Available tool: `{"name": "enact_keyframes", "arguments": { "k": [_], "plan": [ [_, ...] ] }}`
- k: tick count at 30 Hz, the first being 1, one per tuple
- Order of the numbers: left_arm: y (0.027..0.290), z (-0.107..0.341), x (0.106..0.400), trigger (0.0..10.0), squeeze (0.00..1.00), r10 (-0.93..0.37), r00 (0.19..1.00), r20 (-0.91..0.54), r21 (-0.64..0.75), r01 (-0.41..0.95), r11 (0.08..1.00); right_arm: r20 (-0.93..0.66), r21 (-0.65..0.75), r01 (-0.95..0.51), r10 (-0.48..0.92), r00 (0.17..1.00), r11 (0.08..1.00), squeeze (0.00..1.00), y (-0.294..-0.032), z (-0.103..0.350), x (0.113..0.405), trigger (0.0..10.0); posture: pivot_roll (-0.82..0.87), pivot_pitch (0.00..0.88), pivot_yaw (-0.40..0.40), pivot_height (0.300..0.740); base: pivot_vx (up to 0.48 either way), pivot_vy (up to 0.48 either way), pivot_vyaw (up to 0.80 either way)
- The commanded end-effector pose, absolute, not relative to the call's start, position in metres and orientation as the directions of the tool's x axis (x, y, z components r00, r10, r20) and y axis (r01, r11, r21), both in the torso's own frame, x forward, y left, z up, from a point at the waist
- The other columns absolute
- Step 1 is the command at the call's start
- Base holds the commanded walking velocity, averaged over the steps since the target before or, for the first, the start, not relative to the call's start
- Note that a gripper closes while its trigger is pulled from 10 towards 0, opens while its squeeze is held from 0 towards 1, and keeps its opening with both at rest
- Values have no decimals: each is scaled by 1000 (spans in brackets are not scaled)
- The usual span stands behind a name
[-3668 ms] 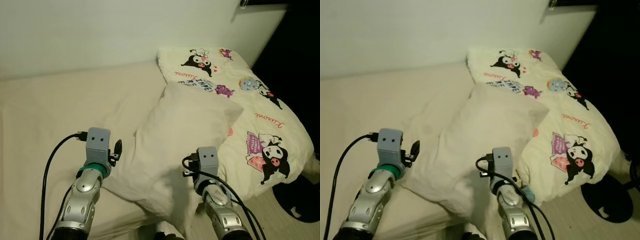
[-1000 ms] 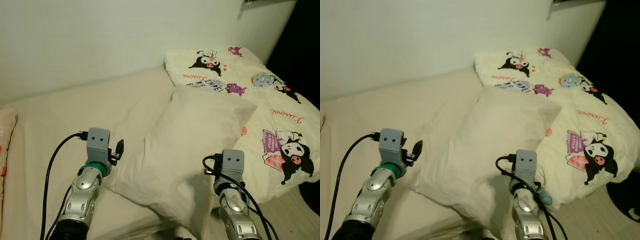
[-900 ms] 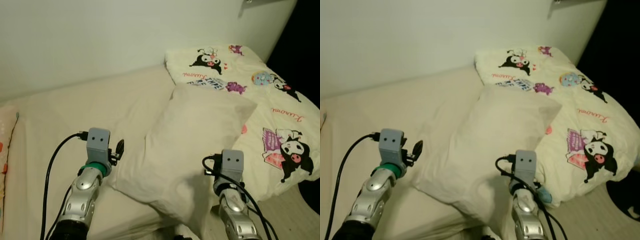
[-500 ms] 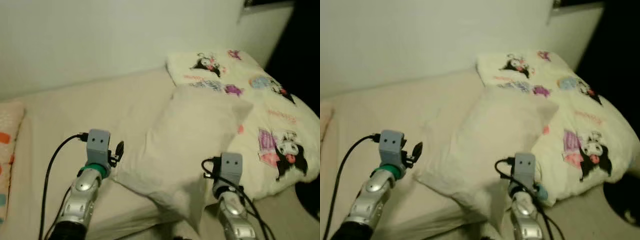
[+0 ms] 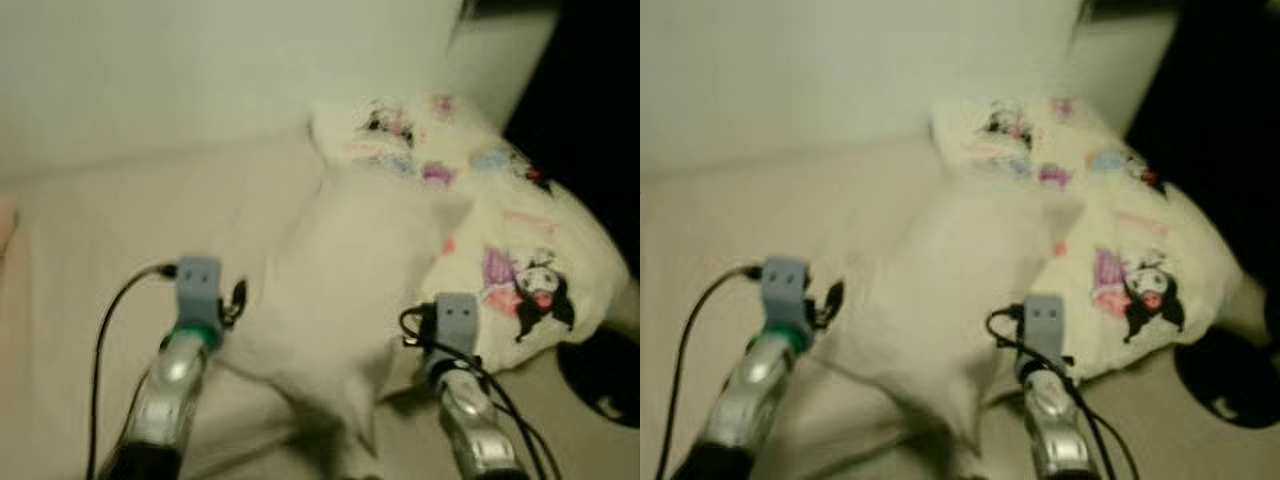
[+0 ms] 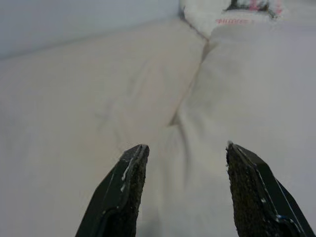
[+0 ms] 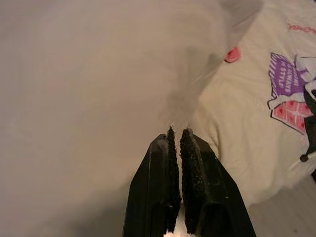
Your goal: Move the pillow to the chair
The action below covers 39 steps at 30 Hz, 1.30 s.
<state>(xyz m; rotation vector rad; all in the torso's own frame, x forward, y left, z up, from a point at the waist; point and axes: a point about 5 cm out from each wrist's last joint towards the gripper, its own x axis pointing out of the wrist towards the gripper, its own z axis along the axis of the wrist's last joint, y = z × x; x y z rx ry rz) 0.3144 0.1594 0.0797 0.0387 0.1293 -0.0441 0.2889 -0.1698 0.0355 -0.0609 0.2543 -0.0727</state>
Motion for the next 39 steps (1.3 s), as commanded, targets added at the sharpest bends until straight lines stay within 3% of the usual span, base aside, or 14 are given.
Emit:
{"name": "enact_keyframes", "arguments": {
  "k": [1,8,16,28,34,39],
  "plan": [
    [161,75,313,10000,0,-18,989,-145,43,24,999,-272,-62,50,-65,960,997,0,-169,33,289,10000,60,57,-19,740,0,0,0],
    [170,71,307,10000,0,8,988,-152,59,1,998,-259,-51,-13,-1,966,999,0,-154,36,295,10000,70,22,13,740,0,0,0],
    [169,72,306,10000,0,16,990,-143,68,-6,998,-280,-53,-13,-2,960,998,0,-159,31,290,10000,95,22,-16,740,0,0,0],
    [165,64,301,10000,0,-13,984,-175,80,27,996,-311,-25,22,-29,950,999,0,-158,24,289,10000,101,15,2,740,0,0,0],
    [152,68,311,10000,0,-79,981,-175,103,98,990,-318,-3,67,-65,946,998,0,-158,21,286,10000,87,8,33,740,0,0,0],
    [140,85,327,10000,0,-100,986,-130,103,114,988,-320,8,105,-97,942,994,0,-168,22,287,10000,83,21,13,740,0,0,0]
  ]
}}
